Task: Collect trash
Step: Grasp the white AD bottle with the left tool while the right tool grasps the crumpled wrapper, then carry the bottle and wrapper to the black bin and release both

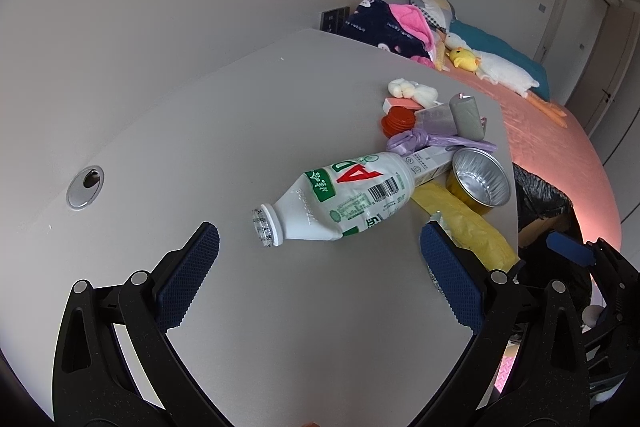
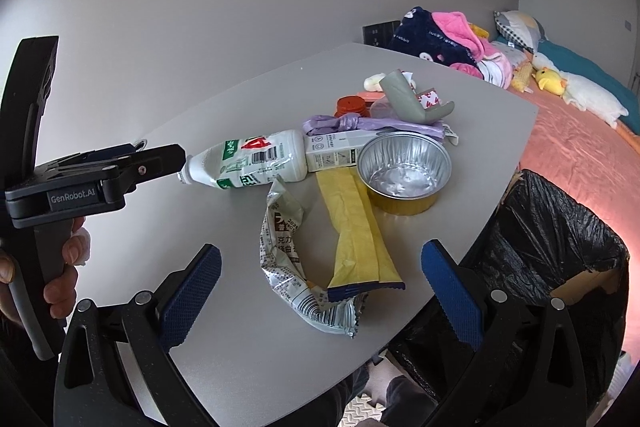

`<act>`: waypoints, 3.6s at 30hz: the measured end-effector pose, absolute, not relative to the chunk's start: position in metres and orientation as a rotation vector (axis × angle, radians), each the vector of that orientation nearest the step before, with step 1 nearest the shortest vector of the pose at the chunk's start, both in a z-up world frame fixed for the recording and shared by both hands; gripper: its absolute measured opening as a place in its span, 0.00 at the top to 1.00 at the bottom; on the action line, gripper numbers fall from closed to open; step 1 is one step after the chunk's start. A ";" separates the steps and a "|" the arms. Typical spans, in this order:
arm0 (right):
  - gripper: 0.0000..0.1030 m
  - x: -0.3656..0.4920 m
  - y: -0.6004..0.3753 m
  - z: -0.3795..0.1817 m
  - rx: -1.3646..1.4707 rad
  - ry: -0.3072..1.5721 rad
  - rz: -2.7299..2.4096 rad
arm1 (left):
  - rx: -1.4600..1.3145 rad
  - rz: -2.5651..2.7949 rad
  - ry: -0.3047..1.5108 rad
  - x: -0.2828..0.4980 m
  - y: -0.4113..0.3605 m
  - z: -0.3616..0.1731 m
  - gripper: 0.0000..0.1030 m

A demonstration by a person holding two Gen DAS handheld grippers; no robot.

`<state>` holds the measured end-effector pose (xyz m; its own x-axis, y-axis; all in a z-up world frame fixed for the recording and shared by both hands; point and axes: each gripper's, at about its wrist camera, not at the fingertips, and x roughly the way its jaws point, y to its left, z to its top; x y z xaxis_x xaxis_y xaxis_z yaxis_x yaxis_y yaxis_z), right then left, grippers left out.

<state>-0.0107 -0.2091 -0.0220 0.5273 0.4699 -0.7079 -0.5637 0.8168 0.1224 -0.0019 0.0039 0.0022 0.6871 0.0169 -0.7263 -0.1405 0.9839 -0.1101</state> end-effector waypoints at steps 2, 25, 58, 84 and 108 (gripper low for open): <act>0.03 -0.012 -0.205 -0.023 -0.138 0.806 0.635 | -0.170 0.095 0.813 -0.001 0.008 0.001 0.06; 0.55 -0.003 -0.170 -0.060 -0.182 0.953 0.744 | -0.052 -0.007 0.851 0.032 0.008 -0.010 0.06; 0.71 0.002 -0.168 -0.069 -0.125 0.963 0.762 | 0.269 -0.236 1.059 0.110 -0.007 -0.066 0.06; 0.72 0.003 -0.216 -0.019 0.025 0.817 0.748 | -0.045 -0.220 0.905 0.085 -0.004 -0.020 0.32; 0.72 0.011 -0.344 0.003 0.159 0.713 0.501 | 0.001 -0.514 0.822 0.096 -0.145 0.023 0.32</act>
<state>0.0109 -0.3438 0.0031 0.6449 0.4906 -0.5861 -0.3847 0.8709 0.3057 0.0964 -0.1445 0.0226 0.5654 -0.4367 -0.6997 0.4377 0.8779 -0.1942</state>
